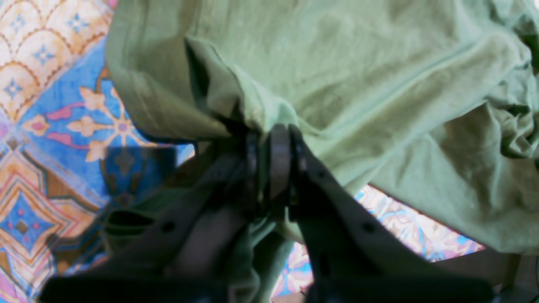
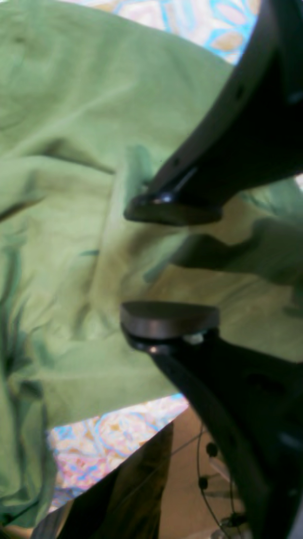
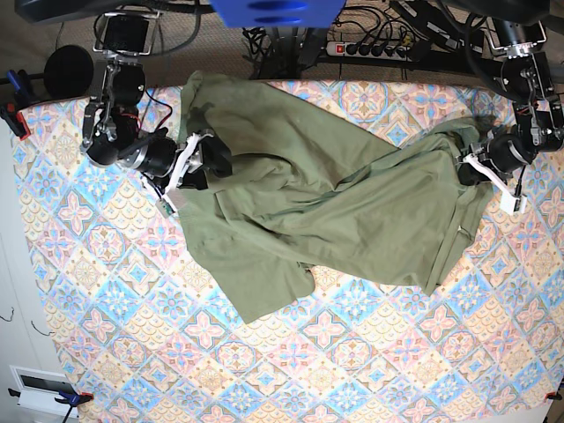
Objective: Layout the t-shirt on the table in an organized manner, then fold the t-shirt properly
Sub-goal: 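Drag the shirt edge with the right gripper away from the left gripper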
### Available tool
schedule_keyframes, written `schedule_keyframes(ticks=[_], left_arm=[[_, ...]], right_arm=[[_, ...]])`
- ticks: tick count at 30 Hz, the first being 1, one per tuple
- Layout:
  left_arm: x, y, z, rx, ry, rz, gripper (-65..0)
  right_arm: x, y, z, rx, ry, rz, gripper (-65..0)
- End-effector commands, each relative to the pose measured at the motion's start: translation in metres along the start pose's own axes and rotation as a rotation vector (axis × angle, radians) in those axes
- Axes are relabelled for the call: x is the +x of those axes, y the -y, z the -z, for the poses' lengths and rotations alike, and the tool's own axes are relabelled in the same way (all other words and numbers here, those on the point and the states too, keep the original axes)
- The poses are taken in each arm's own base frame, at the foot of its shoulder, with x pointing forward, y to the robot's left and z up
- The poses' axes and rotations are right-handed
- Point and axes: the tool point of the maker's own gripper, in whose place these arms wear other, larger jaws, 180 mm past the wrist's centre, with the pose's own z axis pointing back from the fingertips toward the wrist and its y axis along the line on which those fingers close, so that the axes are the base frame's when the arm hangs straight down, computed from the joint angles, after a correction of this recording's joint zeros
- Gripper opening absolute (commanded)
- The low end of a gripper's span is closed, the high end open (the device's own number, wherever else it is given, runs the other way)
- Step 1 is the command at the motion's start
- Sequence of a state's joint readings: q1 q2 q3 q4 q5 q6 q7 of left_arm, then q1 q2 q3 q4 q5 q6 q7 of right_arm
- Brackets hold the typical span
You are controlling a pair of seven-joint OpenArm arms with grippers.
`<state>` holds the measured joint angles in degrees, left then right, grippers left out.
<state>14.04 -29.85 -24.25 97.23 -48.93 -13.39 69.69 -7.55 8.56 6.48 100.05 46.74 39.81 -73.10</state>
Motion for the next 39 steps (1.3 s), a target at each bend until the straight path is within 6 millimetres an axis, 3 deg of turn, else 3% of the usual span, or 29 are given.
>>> schedule_keyframes(ticks=[1,7,14,18,20,24,26,34,39], left_arm=[[0.014,-0.001,-0.007,0.003,0.036,0.022,-65.0],[0.015,0.0,-0.007,0.0,0.04,0.021,-65.0],[0.016,0.001,-0.006,-0.005,0.046,0.018,-65.0],[0.019,0.002,-0.006,-0.006,0.058,0.018,-65.0],[0.031,0.005,-0.007,-0.014,0.085,0.027,-65.0],[0.071,0.015,-0.01,-0.037,0.179,0.049,-65.0],[0.092,0.023,-0.014,-0.062,0.231,0.055,-64.9],[0.156,0.065,-0.037,-0.222,0.403,0.057,-64.3],[0.203,0.084,-0.042,-0.287,0.513,0.029,-64.3]], right_arm=[[0.017,-0.002,-0.003,0.009,0.055,-0.02,-37.8],[0.011,0.001,0.0,0.014,0.046,0.003,-38.6],[0.005,0.015,0.018,0.041,0.065,0.107,-55.5],[0.02,0.016,0.015,0.051,0.103,0.103,-62.7],[0.039,0.02,0.003,0.054,0.182,0.109,-63.7],[0.066,0.051,-0.035,-0.032,0.331,0.144,-63.3],[0.094,0.068,-0.055,-0.078,0.415,0.127,-63.3],[0.182,0.103,-0.093,-0.119,0.594,0.067,-63.3],[0.267,0.13,-0.12,-0.078,0.73,0.073,-63.3]])
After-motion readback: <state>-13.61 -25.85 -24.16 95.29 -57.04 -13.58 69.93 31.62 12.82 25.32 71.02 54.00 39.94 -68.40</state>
